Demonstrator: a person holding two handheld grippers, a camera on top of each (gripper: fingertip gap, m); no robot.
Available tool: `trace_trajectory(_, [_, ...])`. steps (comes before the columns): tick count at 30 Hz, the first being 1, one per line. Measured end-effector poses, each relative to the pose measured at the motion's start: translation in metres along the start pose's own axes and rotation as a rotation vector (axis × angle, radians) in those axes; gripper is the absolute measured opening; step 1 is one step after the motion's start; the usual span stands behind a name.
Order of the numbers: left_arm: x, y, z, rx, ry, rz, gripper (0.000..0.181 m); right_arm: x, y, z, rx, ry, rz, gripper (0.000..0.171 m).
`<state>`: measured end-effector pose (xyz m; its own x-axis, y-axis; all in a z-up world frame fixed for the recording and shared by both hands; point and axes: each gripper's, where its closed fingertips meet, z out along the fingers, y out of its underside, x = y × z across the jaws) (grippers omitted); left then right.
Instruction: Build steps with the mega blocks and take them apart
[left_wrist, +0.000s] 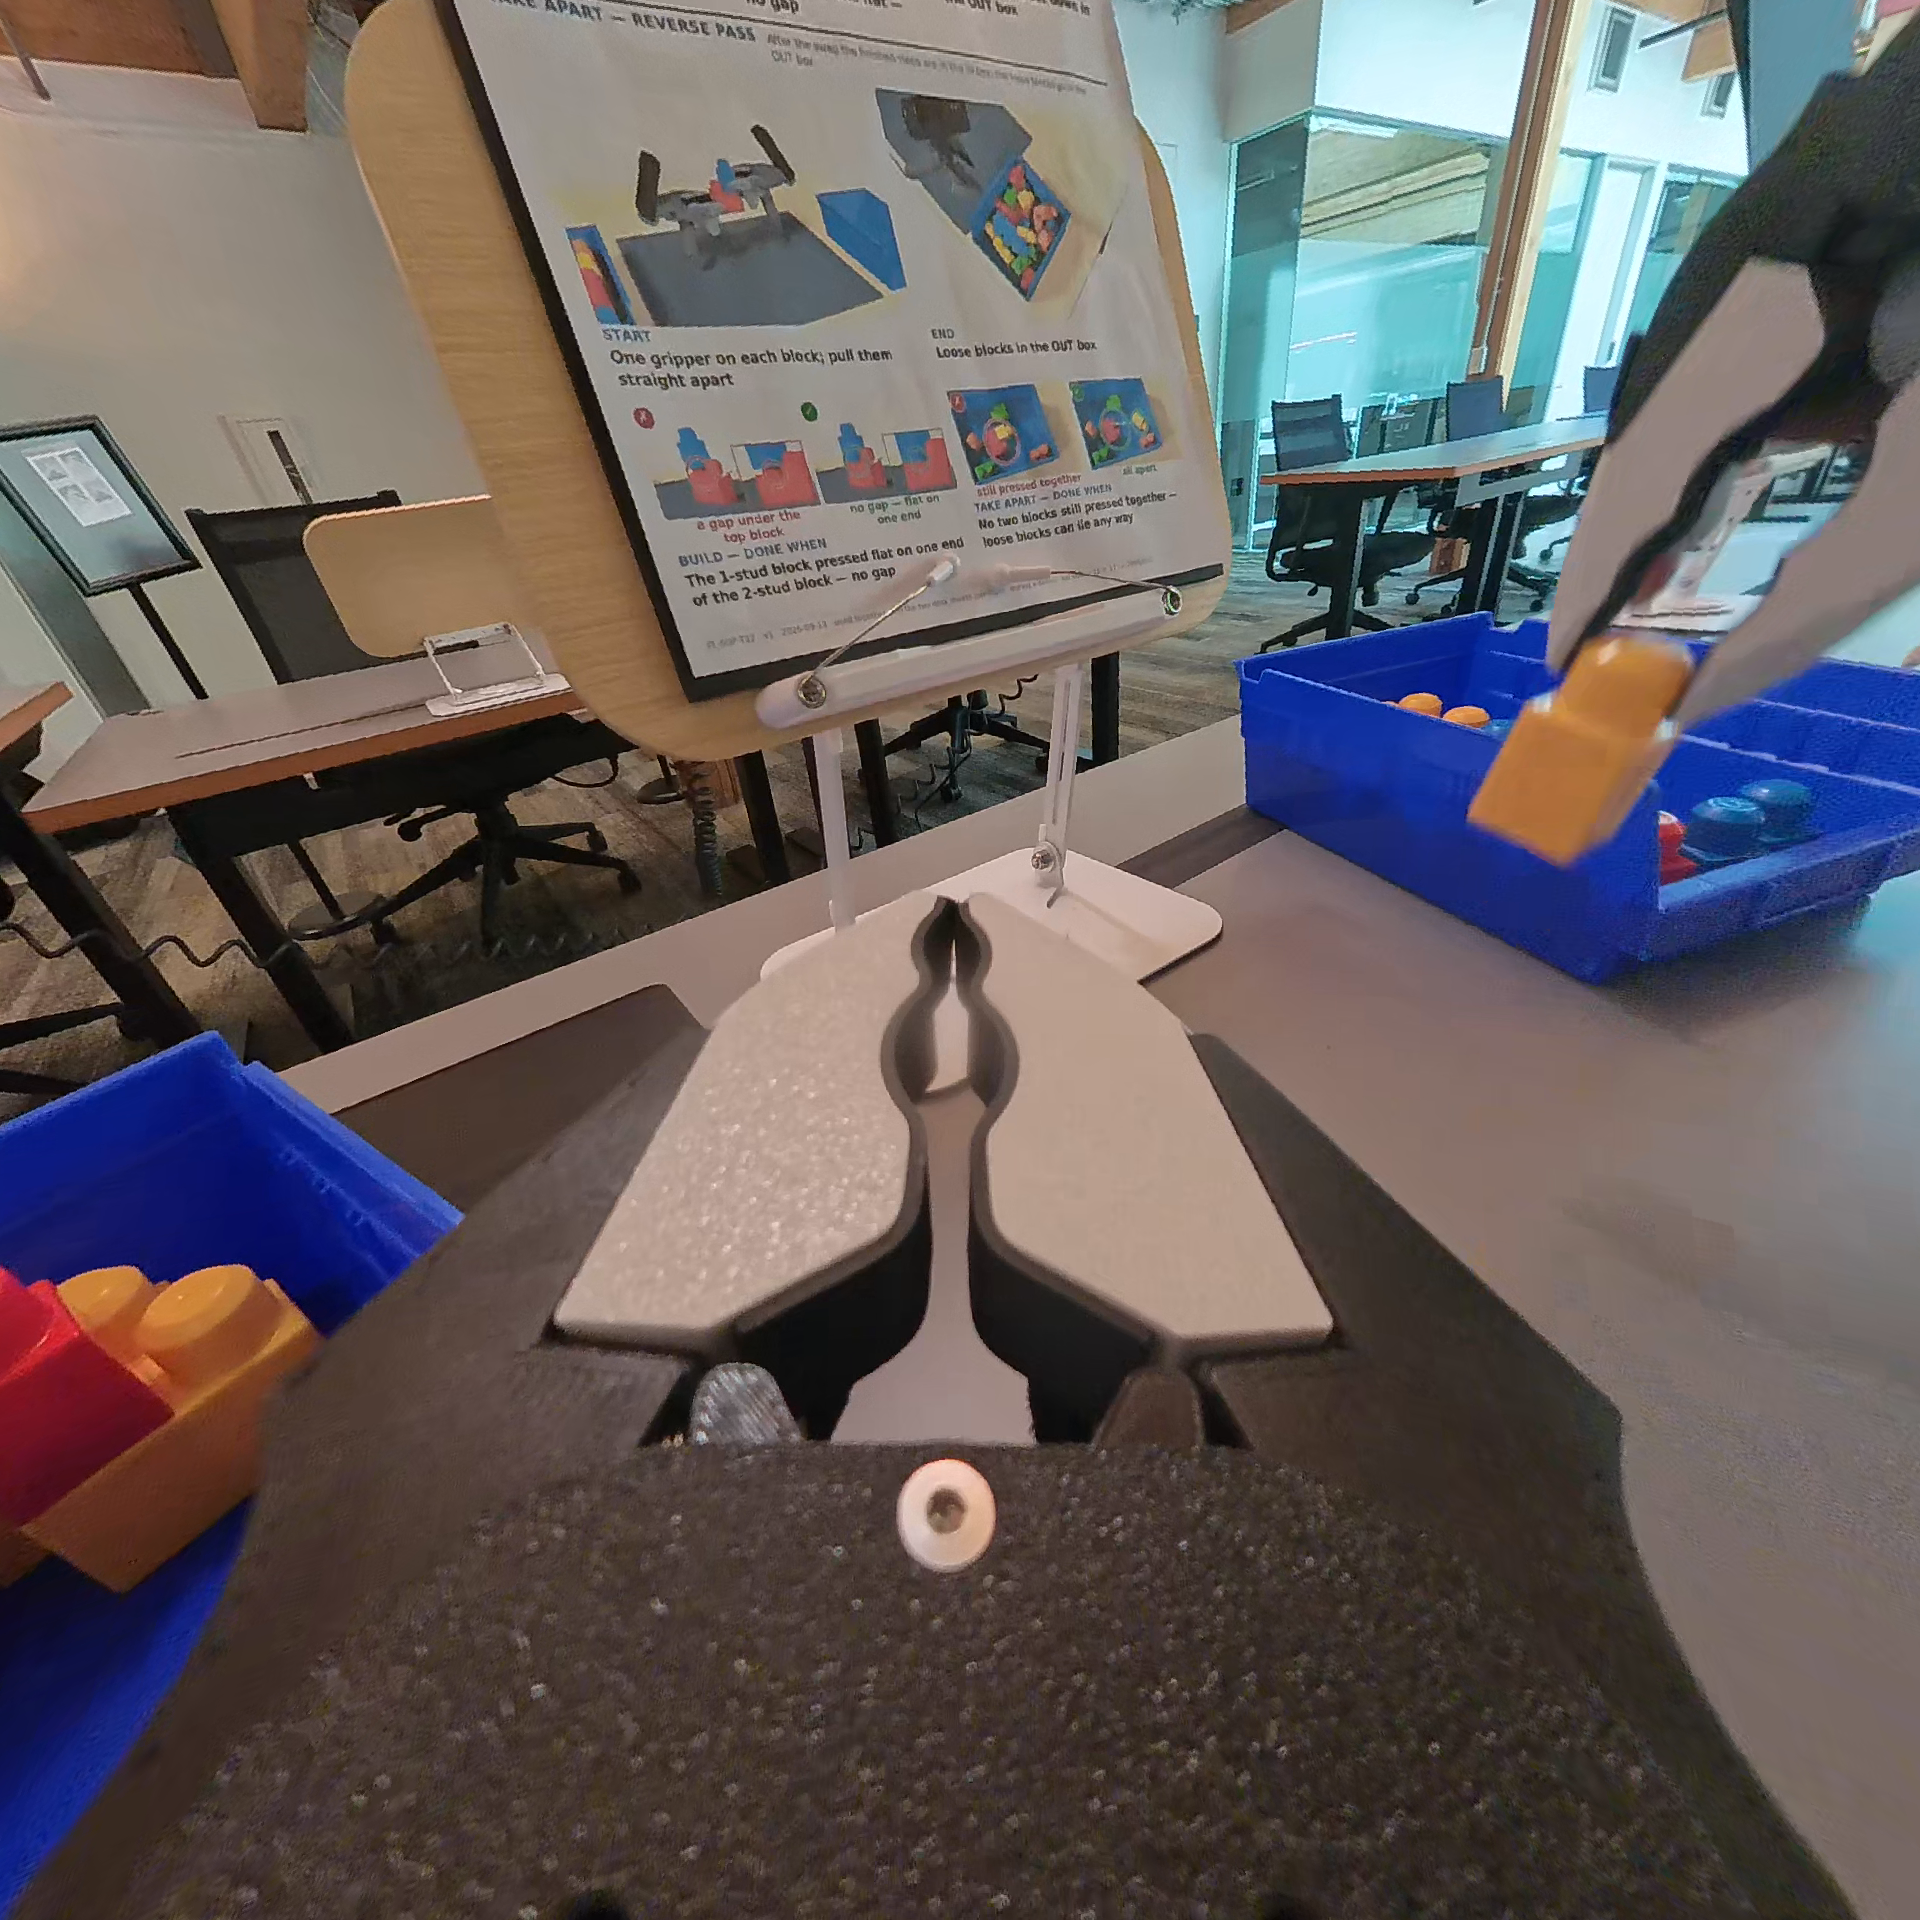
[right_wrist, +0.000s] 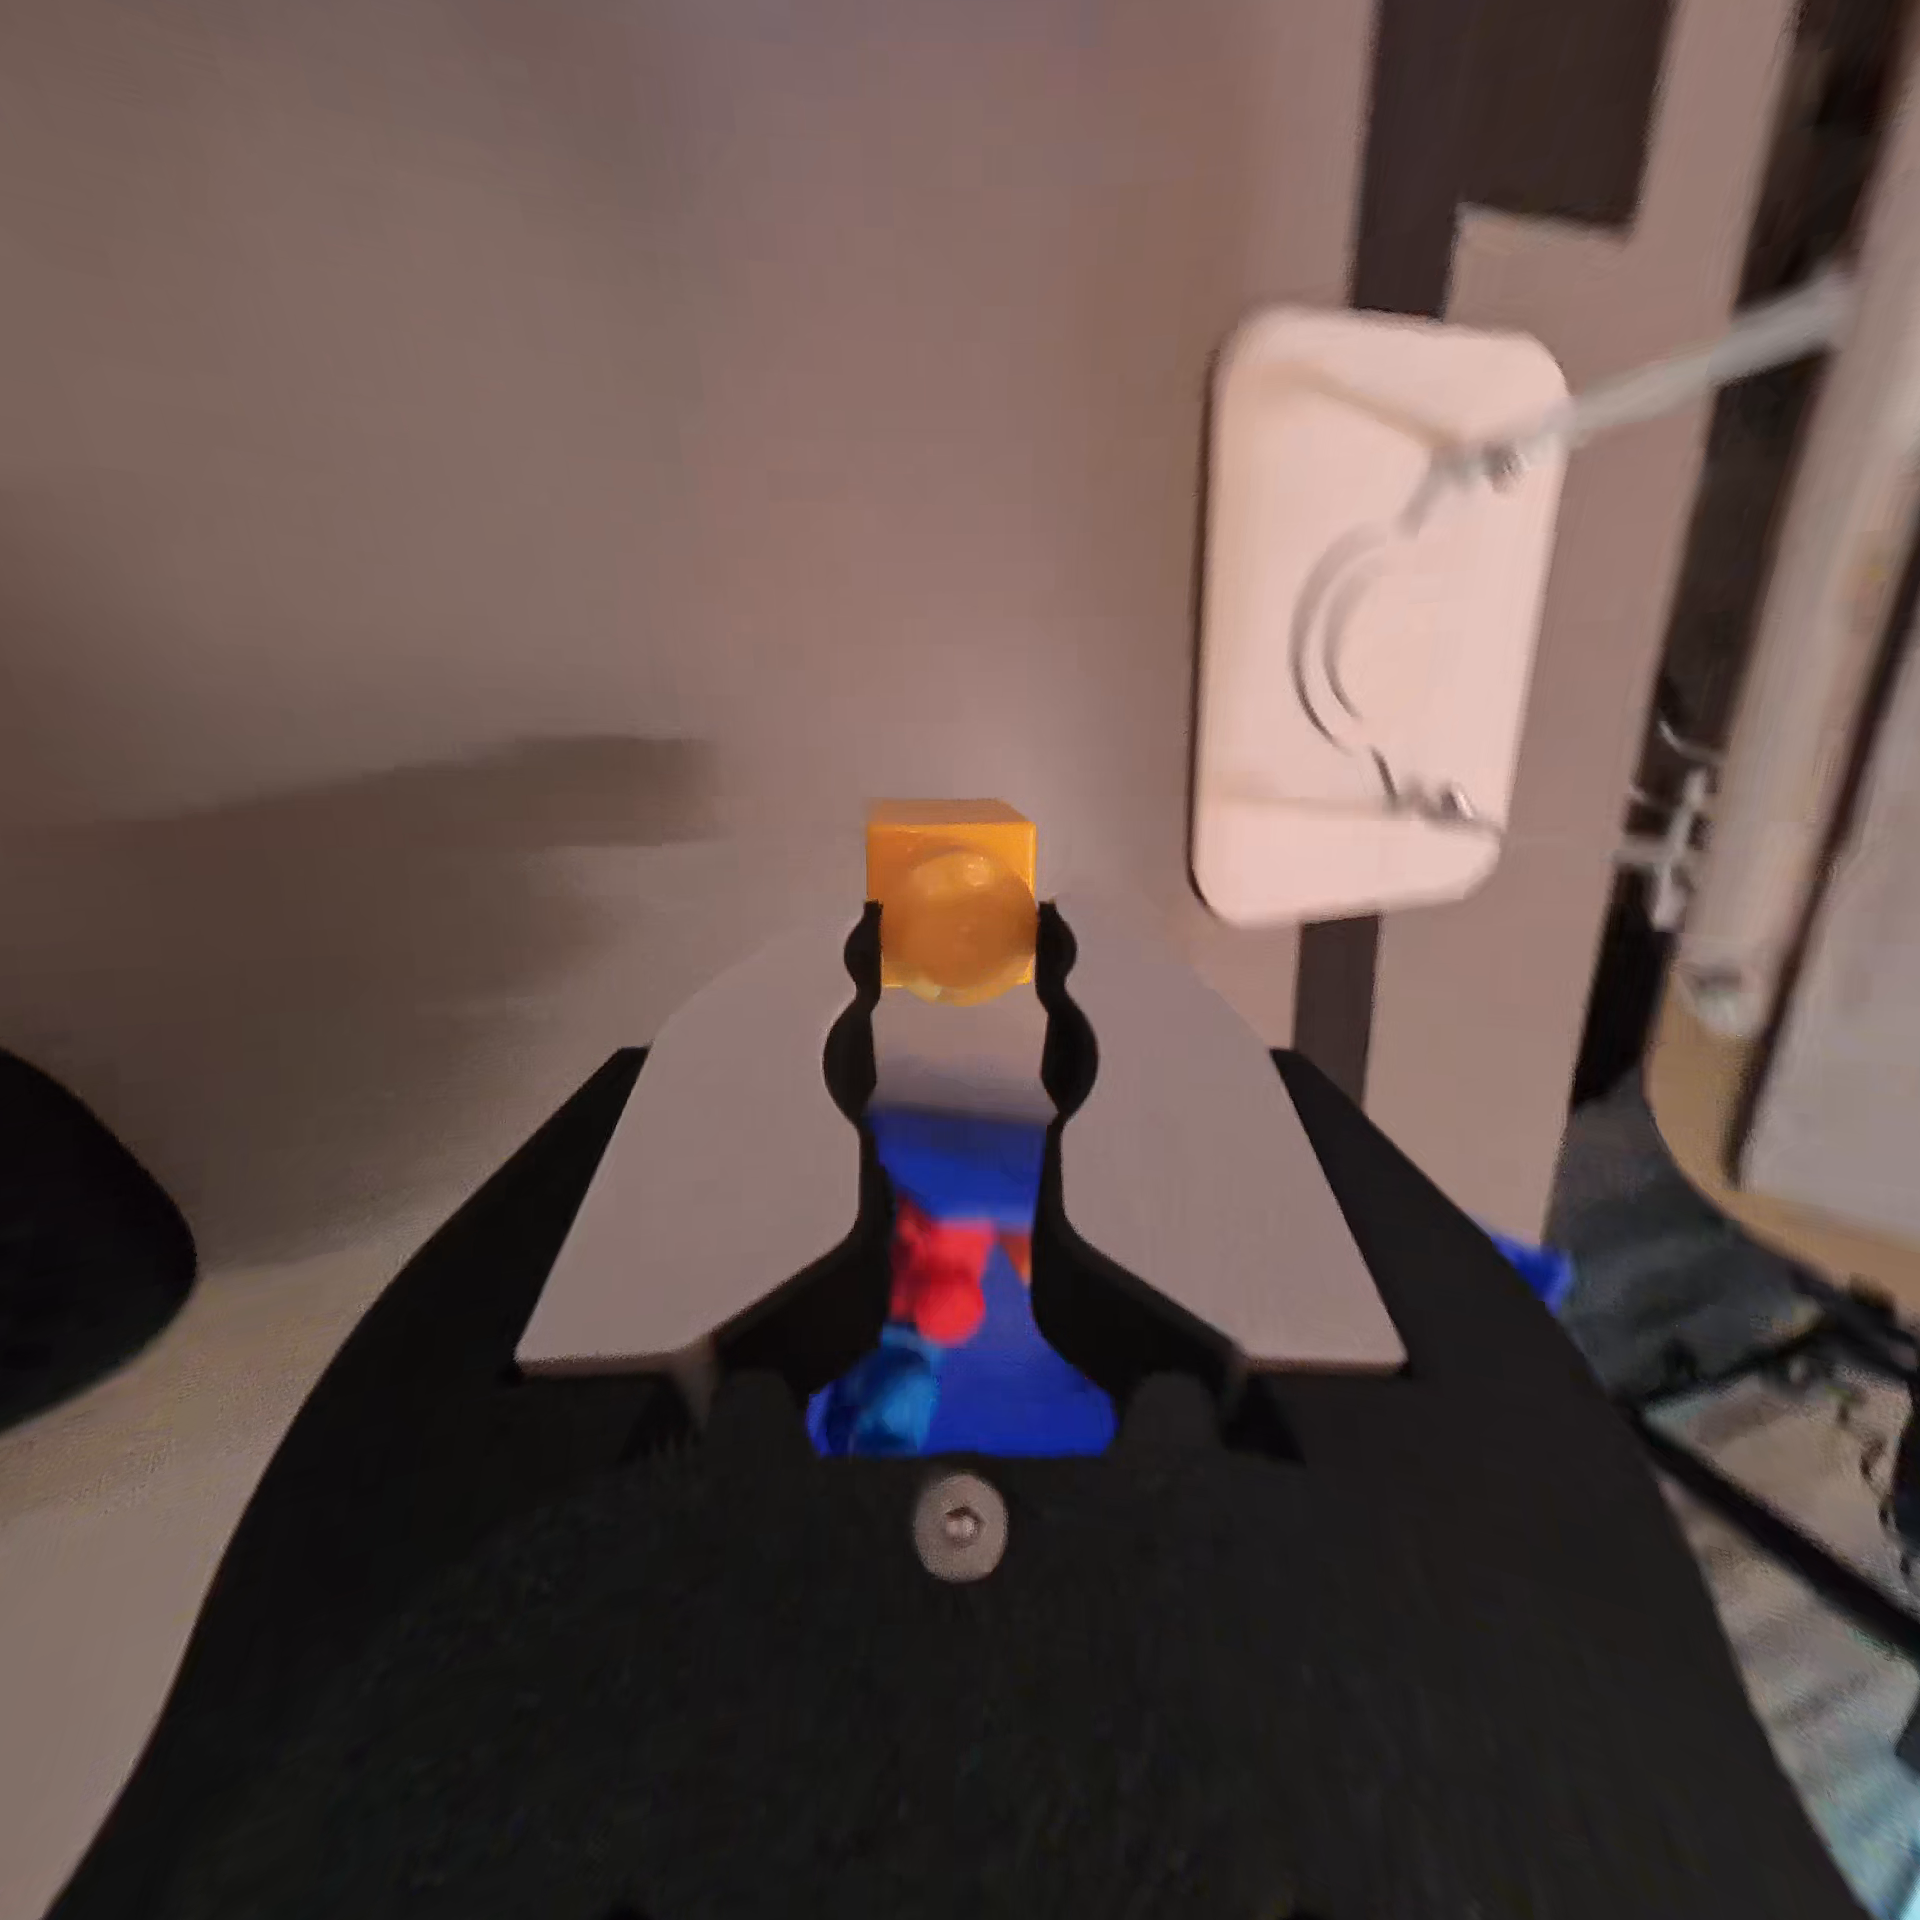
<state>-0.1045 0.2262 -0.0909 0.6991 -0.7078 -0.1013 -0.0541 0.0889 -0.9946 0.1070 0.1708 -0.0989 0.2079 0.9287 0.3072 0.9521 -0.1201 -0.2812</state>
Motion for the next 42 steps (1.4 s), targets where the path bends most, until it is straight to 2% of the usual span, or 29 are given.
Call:
trace_trajectory(1, [0.000,0.000,0.000,-0.001,-0.001,0.000,0.000,0.013,0.019,-0.010,-0.024,0.026,0.036,0.028])
trace_trajectory(5, [-0.001,0.001,0.000,-0.001,-0.003,0.000,0.000,0.045,0.096,-0.028,-0.109,0.076,0.190,0.028])
trace_trajectory(9, [-0.001,0.002,0.000,-0.004,-0.005,0.001,0.000,0.051,0.163,-0.018,-0.175,0.065,0.330,0.028])
trace_trajectory(12, [-0.001,0.003,0.001,-0.008,-0.005,0.003,0.000,0.047,0.198,0.000,-0.214,0.033,0.408,0.029])
trace_trajectory(15, [-0.001,0.005,0.002,-0.014,-0.004,0.009,0.000,0.041,0.216,0.020,-0.217,-0.002,0.458,0.029])
trace_trajectory(23, [0.000,0.009,0.003,-0.027,-0.002,0.022,0.000,0.030,0.225,0.058,-0.210,-0.059,0.487,0.029])
trace_trajectory(29, [-0.001,0.010,0.002,-0.027,-0.003,0.021,0.000,0.027,0.224,0.070,-0.168,-0.073,0.506,0.029])
trace_trajectory(37, [-0.001,0.008,0.002,-0.022,-0.004,0.021,0.000,0.030,0.222,0.068,-0.144,-0.037,0.500,0.034])
trace_trajectory(42, [-0.003,0.010,0.001,-0.024,-0.007,0.009,0.000,0.056,0.193,0.030,0.012,0.102,0.535,0.041])
